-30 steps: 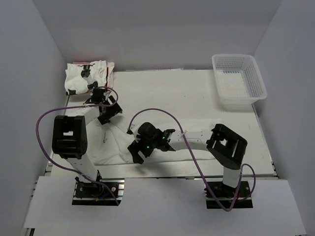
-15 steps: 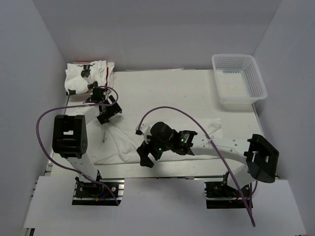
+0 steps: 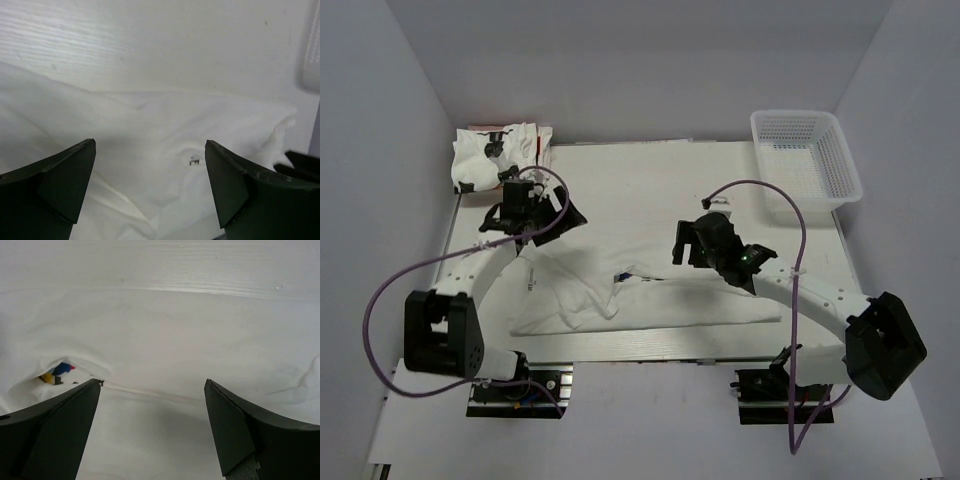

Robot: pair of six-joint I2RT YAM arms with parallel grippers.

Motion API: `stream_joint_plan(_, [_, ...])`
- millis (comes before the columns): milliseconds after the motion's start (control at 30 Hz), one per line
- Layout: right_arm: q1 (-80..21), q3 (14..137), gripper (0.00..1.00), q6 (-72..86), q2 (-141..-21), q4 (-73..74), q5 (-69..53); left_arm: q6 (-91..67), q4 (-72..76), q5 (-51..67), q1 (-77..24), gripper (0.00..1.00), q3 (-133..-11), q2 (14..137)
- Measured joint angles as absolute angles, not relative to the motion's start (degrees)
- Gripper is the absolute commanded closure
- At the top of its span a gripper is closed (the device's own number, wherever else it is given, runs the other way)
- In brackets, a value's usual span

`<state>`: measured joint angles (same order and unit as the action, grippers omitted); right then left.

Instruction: Fold and stack the t-shirts

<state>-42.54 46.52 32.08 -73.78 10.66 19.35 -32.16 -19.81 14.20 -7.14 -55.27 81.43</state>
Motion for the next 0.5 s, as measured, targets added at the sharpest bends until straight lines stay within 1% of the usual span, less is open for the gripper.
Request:
stream_joint_plan(67, [-39.70,46.72,0.10,32.56,-75.48,10.66,19.38,-32.82,-18.63,15.68,-8.91,0.00,-51.37,77.32])
stream_joint_plan(133, [-37.36,48.21,0.10,32.58,-79.22,12.14,19.31,-33.36,-17.76,16.58,-10.61,0.00,-48.58,76.42])
stream_joint_plan(333, [-31.33,56.42,0.10,32.23,-93.25,16.82,18.72,-34.30,-17.43,16.49,-13.58,0.00,-44.97,86.17])
stream_joint_plan(500, [-27.00,55.77,0.10,32.45,-95.55,20.14,18.98,-35.20,-16.86,14.61,-13.74,0.00,-45.08,87.94])
